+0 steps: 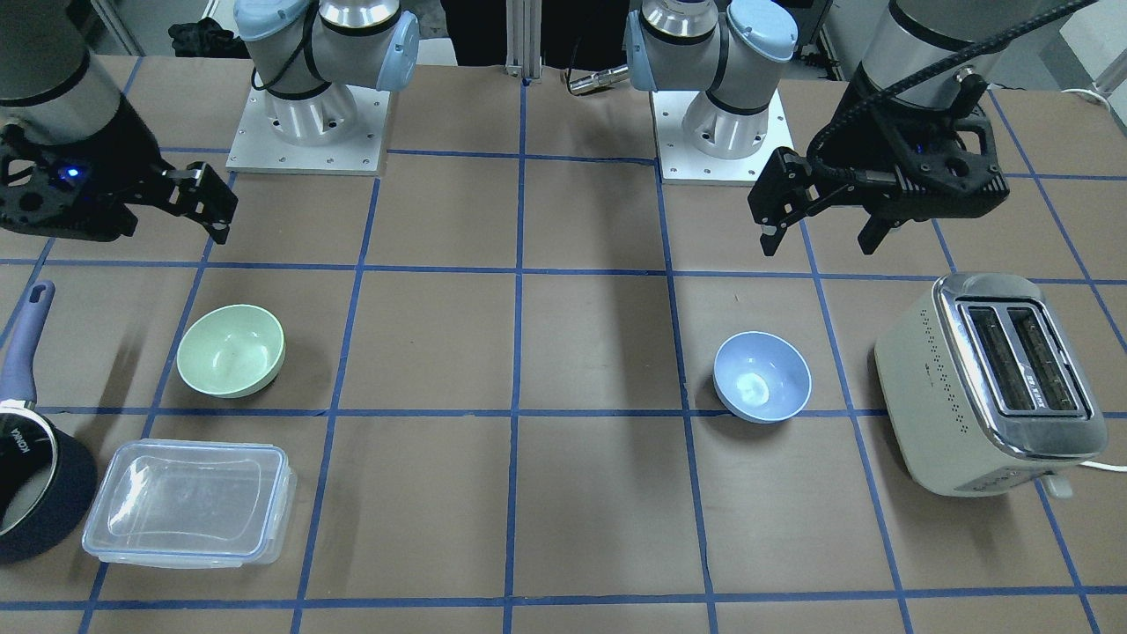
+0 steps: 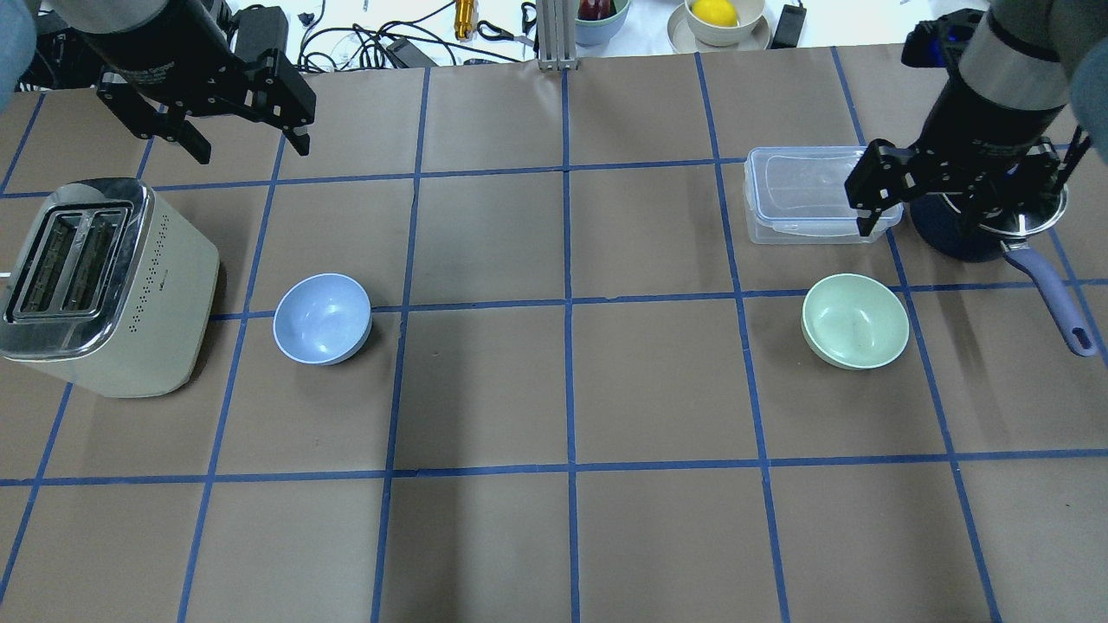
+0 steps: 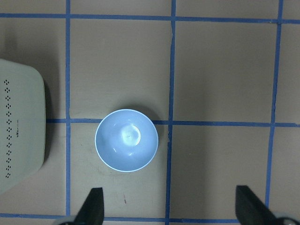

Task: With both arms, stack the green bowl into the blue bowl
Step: 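Move the left gripper toward the blue bowl while the right gripper approaches the green bowl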

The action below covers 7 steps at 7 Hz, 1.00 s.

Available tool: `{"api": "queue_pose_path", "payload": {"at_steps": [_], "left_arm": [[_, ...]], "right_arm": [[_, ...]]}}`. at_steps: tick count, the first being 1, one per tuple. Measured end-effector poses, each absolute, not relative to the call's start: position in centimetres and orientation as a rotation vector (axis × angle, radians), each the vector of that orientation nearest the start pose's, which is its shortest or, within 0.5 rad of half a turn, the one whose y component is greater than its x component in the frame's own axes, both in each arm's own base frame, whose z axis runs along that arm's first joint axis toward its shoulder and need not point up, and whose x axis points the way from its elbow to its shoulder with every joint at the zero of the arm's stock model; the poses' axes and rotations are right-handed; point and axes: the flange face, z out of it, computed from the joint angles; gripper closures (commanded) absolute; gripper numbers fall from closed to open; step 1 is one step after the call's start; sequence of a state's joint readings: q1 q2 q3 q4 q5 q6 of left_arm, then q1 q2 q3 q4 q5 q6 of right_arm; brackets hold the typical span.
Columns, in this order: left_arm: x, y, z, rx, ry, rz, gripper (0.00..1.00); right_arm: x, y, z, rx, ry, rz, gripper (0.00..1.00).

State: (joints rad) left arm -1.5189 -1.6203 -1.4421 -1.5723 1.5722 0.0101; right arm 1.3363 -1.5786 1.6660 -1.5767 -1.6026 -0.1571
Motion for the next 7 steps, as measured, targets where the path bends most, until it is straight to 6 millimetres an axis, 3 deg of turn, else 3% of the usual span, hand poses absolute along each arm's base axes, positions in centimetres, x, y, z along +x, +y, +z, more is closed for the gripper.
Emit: {"api": "queue_pose_path", "payload": {"at_steps": [2, 3, 5, 7], "left_arm": [[-10.6, -52.5, 52.6, -0.067, 3.134, -0.119, 0.00], [-10.7, -52.4, 52.4, -0.066, 3.134, -0.114, 0.00], [-10.6, -51.9, 50.8, -0.057, 3.131, -0.055, 0.00], [-10.5, -52.3, 46.8, -0.058, 3.138, 0.048, 0.00]], "right_arm": [[-5.9, -52.2, 40.7, 0.163, 3.121, 0.145, 0.00], [-8.0, -53.6, 38.3, 0.177, 3.116, 0.147, 0.01], [-9.3, -55.6, 33.4, 0.186, 3.069, 0.172, 0.00], [-8.8, -55.0, 28.0, 0.186, 3.032, 0.179, 0.00]]}}
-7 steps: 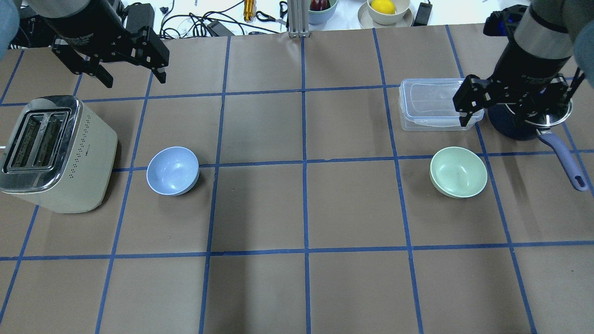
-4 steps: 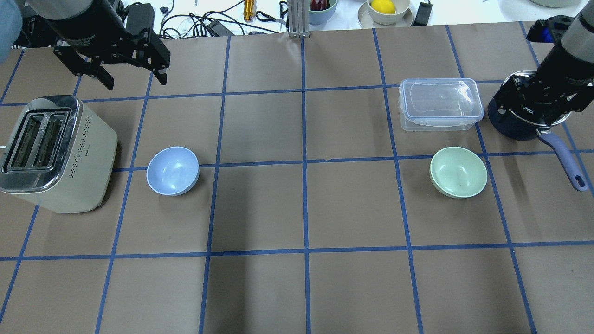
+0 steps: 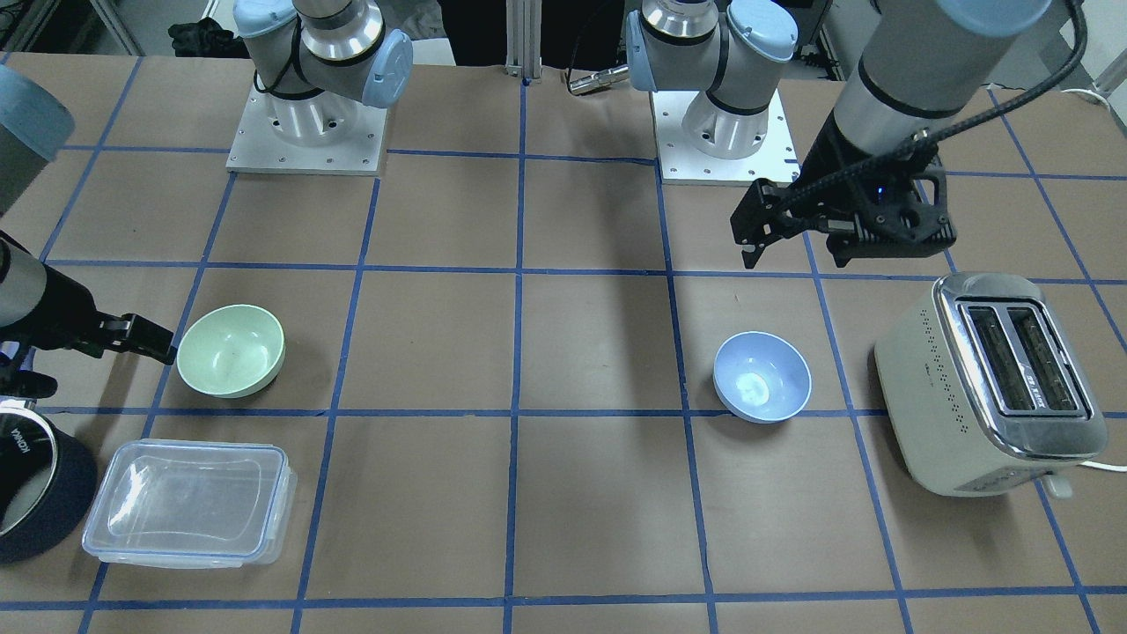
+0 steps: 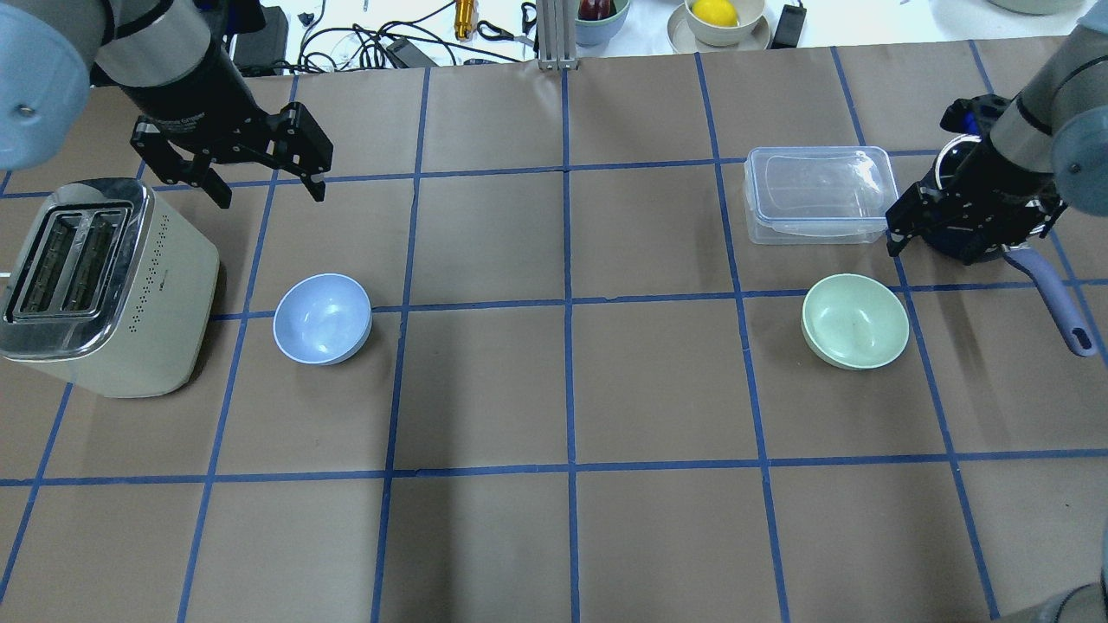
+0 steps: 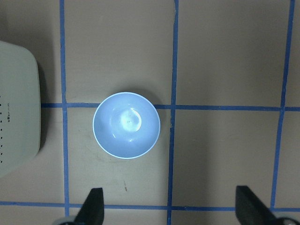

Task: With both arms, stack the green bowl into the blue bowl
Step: 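Lower both grippers and grasp the rims of the blue and green bowls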

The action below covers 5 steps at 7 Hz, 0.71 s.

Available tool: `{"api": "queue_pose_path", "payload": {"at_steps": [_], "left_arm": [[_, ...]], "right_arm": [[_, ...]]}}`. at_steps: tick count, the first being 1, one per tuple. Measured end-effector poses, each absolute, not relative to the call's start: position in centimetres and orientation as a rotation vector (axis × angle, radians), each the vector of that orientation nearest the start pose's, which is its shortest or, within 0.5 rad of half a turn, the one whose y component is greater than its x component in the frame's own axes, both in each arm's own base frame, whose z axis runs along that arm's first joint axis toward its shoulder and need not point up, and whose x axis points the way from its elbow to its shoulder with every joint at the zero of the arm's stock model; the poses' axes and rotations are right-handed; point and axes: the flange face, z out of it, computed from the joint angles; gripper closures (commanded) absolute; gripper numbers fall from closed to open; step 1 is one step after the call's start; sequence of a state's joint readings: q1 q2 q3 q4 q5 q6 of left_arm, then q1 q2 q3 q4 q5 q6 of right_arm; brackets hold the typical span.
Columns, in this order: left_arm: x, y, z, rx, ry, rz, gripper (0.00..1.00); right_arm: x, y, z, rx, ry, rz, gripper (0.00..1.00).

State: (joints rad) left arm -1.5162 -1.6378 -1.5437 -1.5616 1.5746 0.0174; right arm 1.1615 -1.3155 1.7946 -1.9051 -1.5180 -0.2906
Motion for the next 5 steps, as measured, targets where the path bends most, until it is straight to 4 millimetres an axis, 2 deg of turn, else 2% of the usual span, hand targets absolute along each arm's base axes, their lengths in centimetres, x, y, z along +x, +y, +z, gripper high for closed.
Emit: {"api": "queue_pose_path", "payload": {"at_steps": [1, 3, 4, 5], "left_arm": [[-10.4, -52.7, 43.2, -0.060, 3.140, 0.101, 0.00], [-10.4, -52.0, 34.5, -0.064, 3.142, 0.127, 0.00], [-10.5, -51.3, 30.1, -0.063, 3.144, 0.098, 0.00], [-10.5, -51.0, 26.8, -0.061, 3.145, 0.068, 0.06]], "right_arm": [[-8.4, -54.1, 25.6, 0.179, 3.033, 0.165, 0.00], [-7.8, -52.6, 22.5, 0.183, 3.032, 0.168, 0.04], [-7.6, -52.2, 21.3, 0.189, 3.025, 0.192, 0.47], [-7.6, -52.0, 20.5, 0.186, 3.018, 0.212, 0.99]]}}
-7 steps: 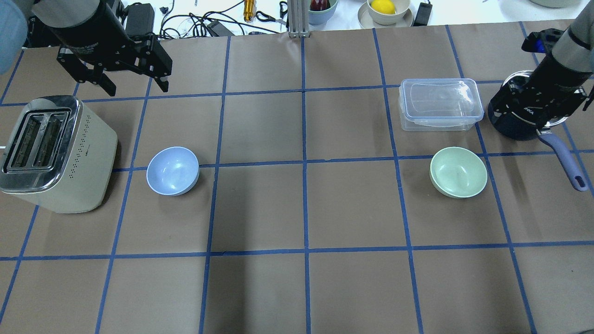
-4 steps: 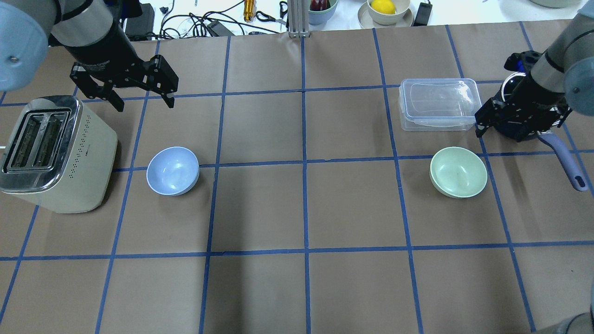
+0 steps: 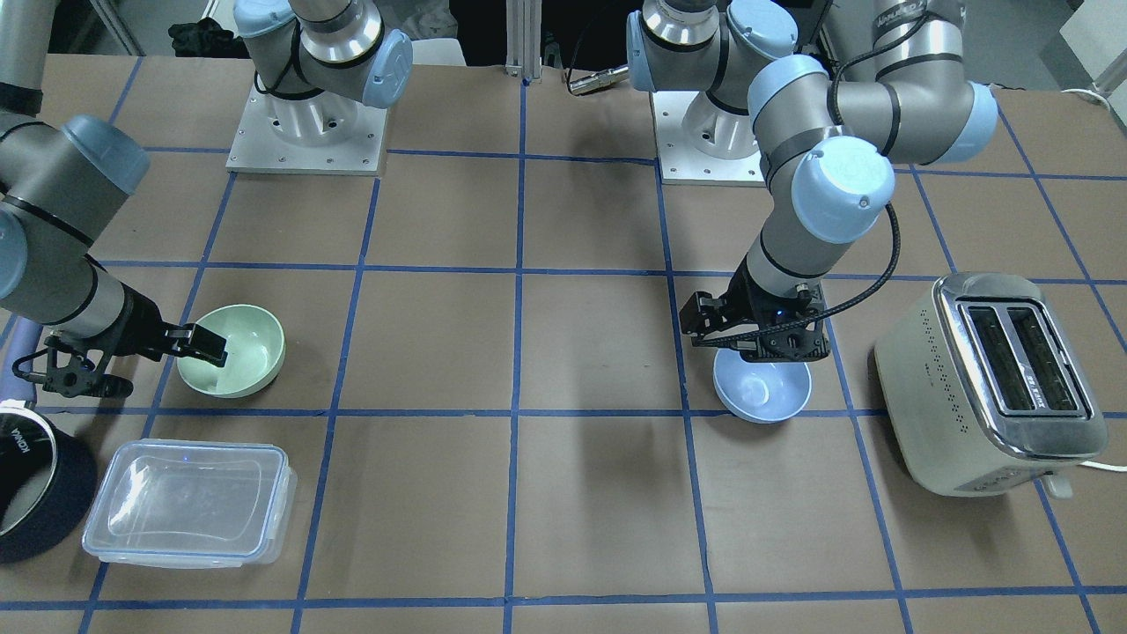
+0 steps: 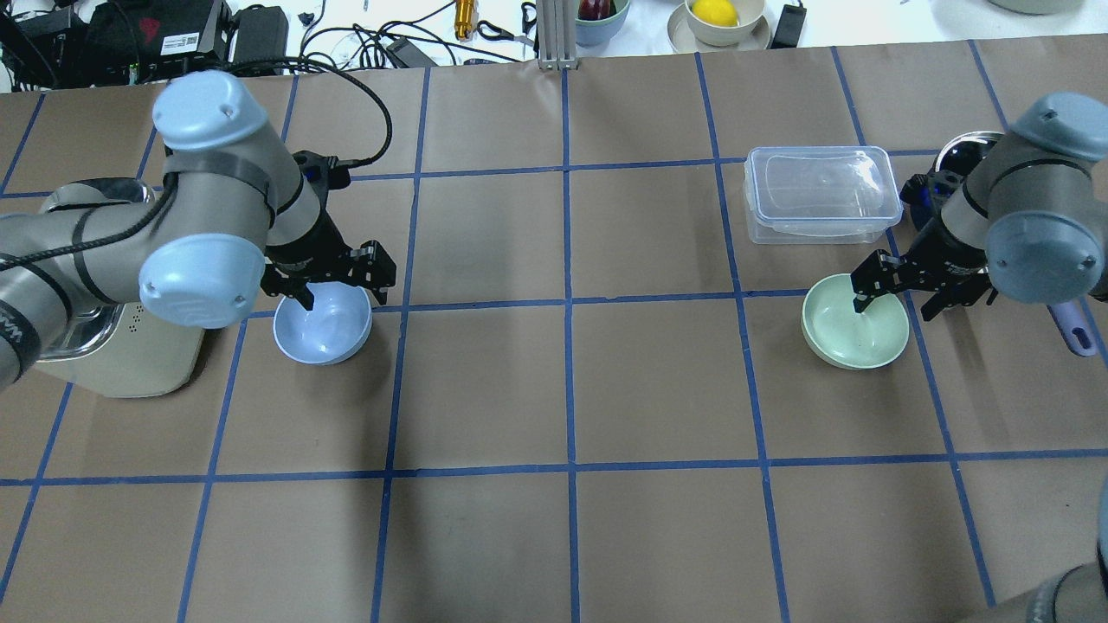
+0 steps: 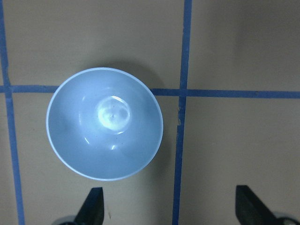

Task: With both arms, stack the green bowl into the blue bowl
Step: 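Lower both grippers and grasp the rims of the blue and green bowls, then carry the blue bowl to the centre with the left gripper while the right holds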

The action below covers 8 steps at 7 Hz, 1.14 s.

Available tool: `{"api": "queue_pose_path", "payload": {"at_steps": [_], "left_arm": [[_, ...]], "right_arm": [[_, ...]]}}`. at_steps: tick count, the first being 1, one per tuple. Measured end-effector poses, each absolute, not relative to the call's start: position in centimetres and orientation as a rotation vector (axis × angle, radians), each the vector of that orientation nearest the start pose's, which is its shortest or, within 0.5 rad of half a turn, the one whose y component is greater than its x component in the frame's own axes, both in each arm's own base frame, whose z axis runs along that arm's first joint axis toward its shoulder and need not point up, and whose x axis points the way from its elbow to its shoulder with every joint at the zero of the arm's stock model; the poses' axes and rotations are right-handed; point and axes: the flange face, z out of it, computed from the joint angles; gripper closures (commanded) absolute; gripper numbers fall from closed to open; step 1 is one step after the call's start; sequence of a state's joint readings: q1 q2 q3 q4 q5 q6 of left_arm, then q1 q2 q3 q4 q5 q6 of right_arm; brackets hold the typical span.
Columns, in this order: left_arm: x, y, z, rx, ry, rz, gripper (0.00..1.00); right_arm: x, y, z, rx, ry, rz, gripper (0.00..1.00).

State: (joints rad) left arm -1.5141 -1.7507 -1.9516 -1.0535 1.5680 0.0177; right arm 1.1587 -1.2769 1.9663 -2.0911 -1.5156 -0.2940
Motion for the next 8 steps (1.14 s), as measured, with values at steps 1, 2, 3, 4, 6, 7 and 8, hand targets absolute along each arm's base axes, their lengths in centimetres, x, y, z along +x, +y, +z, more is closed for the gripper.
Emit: {"api": "queue_pose_path", "payload": {"at_steps": [1, 2, 3, 4, 6, 7, 8], "left_arm": [[-10.5, -51.2, 24.2, -0.060, 3.144, 0.072, 0.20], [-10.5, -51.4, 22.0, -0.056, 3.143, 0.096, 0.57], [-10.6, -51.4, 20.6, -0.050, 3.140, 0.127, 0.80], [-10.7, -51.3, 19.6, -0.045, 3.136, 0.152, 0.87], [-11.2, -51.6, 20.3, -0.039, 3.131, 0.121, 0.96], [-12.7, -51.9, 21.0, -0.020, 3.130, 0.087, 0.96], [-15.6, -52.5, 22.5, 0.022, 3.129, 0.028, 0.96]], "right_arm": [[-7.7, -52.0, 20.2, 0.176, 3.016, 0.222, 1.00], [-7.7, -51.9, 20.1, 0.157, 3.015, 0.226, 1.00], [-7.8, -52.0, 20.4, 0.128, 3.017, 0.220, 1.00], [-8.0, -52.2, 21.0, 0.111, 3.022, 0.207, 1.00], [-8.3, -52.8, 23.1, 0.103, 3.023, 0.202, 1.00], [-8.5, -53.3, 25.0, 0.101, 3.016, 0.218, 1.00], [-8.8, -53.8, 27.0, 0.082, 3.009, 0.237, 1.00]]}}
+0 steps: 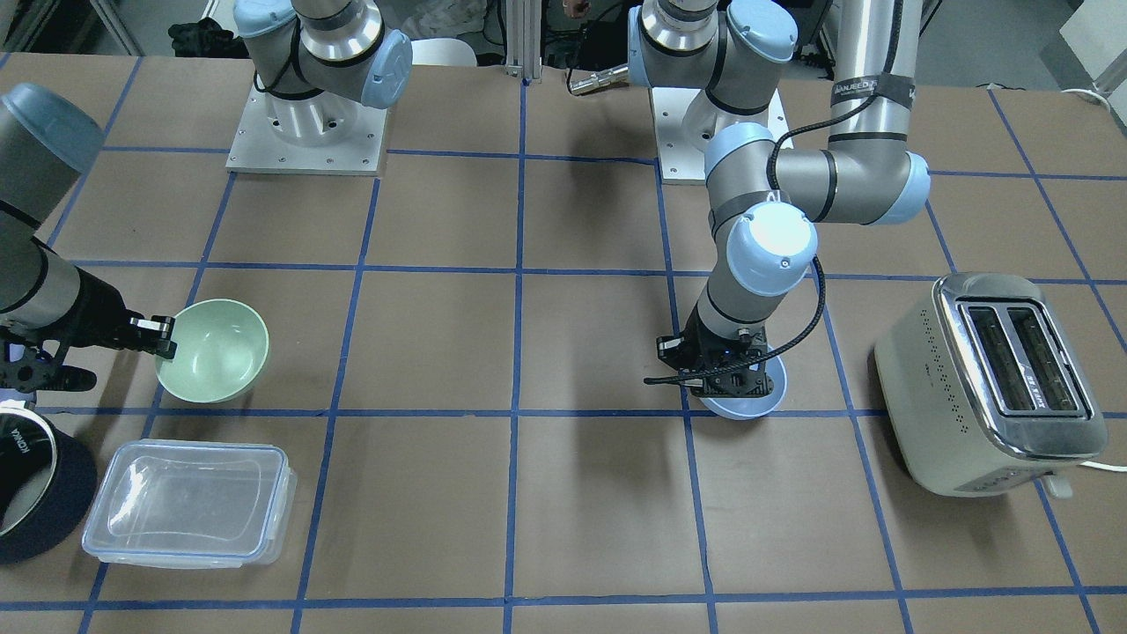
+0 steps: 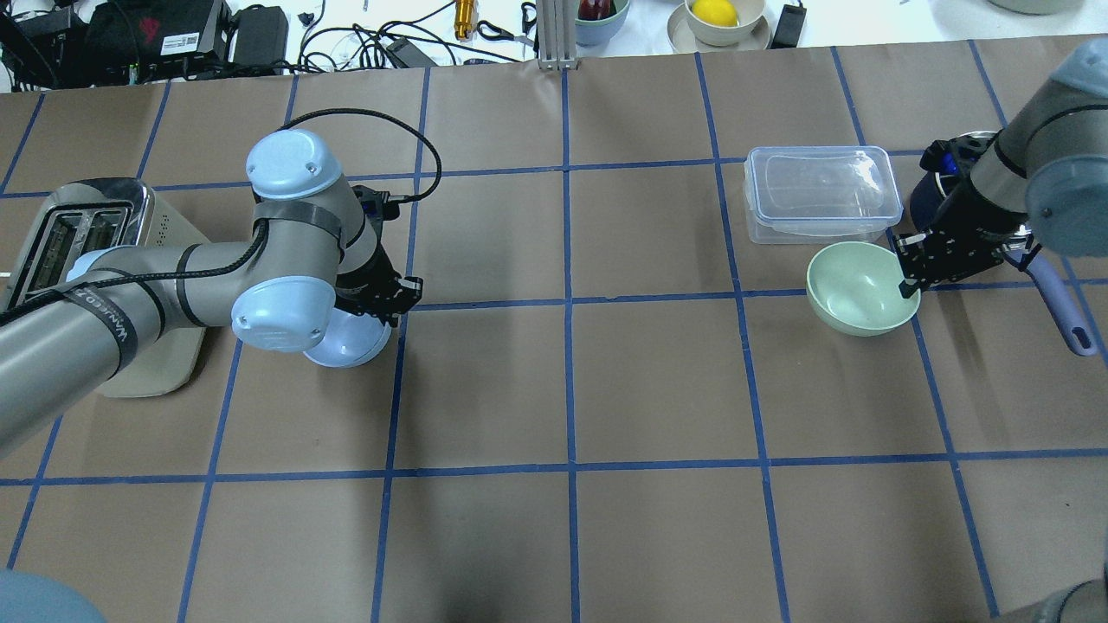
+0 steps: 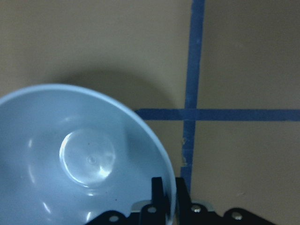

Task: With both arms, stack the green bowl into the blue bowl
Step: 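Carry the blue bowl to the centre with the left gripper while the right holds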

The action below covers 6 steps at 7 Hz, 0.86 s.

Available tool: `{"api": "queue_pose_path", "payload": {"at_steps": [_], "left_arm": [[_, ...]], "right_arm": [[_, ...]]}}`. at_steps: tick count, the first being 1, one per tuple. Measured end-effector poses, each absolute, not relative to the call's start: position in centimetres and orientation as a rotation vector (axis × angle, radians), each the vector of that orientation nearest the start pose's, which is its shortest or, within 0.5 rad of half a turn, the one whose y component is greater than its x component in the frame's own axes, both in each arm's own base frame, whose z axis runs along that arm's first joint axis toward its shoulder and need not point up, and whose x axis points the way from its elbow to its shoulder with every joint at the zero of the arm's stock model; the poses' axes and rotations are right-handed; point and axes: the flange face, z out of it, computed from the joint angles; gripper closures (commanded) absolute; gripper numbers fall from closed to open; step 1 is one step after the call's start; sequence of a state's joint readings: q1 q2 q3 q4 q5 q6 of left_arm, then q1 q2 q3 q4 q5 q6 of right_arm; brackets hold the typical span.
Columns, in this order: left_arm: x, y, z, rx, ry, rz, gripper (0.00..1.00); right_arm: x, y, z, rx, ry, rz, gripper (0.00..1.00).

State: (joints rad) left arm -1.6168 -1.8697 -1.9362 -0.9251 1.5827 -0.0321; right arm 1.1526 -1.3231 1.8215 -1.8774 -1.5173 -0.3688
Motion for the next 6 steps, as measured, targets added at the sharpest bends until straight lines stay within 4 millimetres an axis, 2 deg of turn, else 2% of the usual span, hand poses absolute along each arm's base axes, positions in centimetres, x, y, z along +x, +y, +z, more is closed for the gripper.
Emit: {"api": "queue_pose_path", "payload": {"at_steps": [1, 2, 3, 4, 5, 6], "left_arm": [[-19.7, -53.5, 25.3, 0.047, 3.135, -0.040, 0.96], [-24.7, -54.3, 28.3, 0.026, 3.158, -0.092, 0.95], [-30.2, -54.0, 30.1, -0.013, 3.190, -0.119, 0.95], [-34.6, -53.0, 30.1, -0.069, 3.212, -0.127, 0.95], [-38.0, -52.3, 28.8, -0.141, 3.232, -0.149, 0.94], [-40.0, -52.1, 27.1, -0.190, 3.246, -0.163, 0.92]], "right_arm": [[-8.9, -54.2, 29.1, 0.035, 3.005, 0.240, 1.00], [-9.0, -54.3, 31.3, -0.027, 3.003, 0.233, 1.00], [-8.8, -54.0, 33.4, -0.076, 3.002, 0.222, 1.00], [-8.5, -53.2, 35.2, -0.099, 3.002, 0.214, 1.00], [-8.1, -52.4, 36.5, -0.117, 3.001, 0.207, 1.00], [-7.8, -52.0, 37.1, -0.133, 3.001, 0.202, 1.00]]}}
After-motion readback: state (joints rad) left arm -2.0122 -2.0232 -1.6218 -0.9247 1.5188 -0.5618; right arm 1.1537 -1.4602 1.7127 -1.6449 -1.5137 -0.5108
